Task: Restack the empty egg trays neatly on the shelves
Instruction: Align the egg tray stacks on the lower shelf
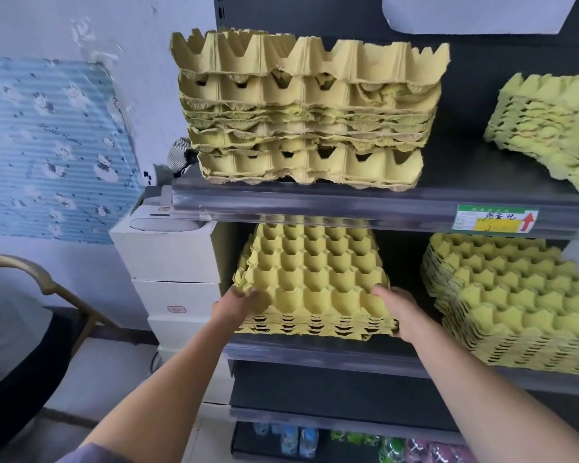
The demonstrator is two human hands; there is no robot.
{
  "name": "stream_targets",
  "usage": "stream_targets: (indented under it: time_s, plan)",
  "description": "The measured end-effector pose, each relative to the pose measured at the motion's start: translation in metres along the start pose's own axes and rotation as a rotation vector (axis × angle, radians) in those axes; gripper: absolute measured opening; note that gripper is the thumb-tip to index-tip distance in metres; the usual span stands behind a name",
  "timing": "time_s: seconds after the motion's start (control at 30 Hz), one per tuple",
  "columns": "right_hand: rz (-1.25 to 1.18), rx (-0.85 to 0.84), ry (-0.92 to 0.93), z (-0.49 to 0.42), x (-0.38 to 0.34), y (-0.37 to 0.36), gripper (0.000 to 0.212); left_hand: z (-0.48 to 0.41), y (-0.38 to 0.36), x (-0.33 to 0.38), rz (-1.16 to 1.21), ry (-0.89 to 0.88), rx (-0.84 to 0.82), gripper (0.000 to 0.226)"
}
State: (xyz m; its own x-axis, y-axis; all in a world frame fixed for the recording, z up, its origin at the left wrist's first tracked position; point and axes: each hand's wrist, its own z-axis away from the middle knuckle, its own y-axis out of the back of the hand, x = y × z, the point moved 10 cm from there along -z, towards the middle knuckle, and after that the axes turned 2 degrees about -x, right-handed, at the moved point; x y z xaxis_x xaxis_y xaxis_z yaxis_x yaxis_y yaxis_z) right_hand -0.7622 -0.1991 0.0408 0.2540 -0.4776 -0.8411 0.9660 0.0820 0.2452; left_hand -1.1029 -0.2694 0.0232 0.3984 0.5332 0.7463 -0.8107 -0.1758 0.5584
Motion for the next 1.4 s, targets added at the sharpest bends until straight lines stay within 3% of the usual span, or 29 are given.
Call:
stream_targets:
  time_s: [0.2,0.37,0.5,0.6,0.77,0.97,1.03,1.17,1.4]
  plan:
    - [-0.079,0.063,0.019,0.003,-0.003,0.003,0.022,-0.008,-0.008,-0.010,0.012,0.051,-0.108,0.066]
    - [-0.128,0.109,0.060,0.007,-0.015,0.004,0.028,-0.029,-0.004,-0.015,0.255,-0.030,-0.069,0.093]
    - [-0.156,0.089,0.084,0.009,-0.026,-0.010,0.046,-0.003,0.027,0.010,0.400,-0.102,-0.012,0.067]
    - [-0.158,0.083,0.087,0.016,-0.027,-0.027,0.036,0.009,0.044,0.009,0.411,-0.096,0.024,0.063]
    - [-0.131,0.106,0.059,0.024,-0.016,-0.042,0.019,0.017,0.040,-0.013,0.375,-0.066,-0.025,0.070]
    - [-0.117,0.129,0.073,0.016,-0.008,-0.042,0.020,0.009,0.026,-0.017,0.335,-0.014,-0.102,0.066]
    - [-0.076,0.141,0.072,0.011,-0.006,-0.041,0.026,0.002,0.023,-0.019,0.279,-0.014,-0.108,0.062]
    - [0.124,0.207,0.001,0.007,0.006,-0.038,0.067,-0.010,0.023,-0.024,0.121,-0.021,-0.093,0.051]
    - [0.098,0.157,0.063,0.017,-0.004,-0.045,0.064,-0.004,0.033,-0.012,-0.007,-0.150,0.016,0.050]
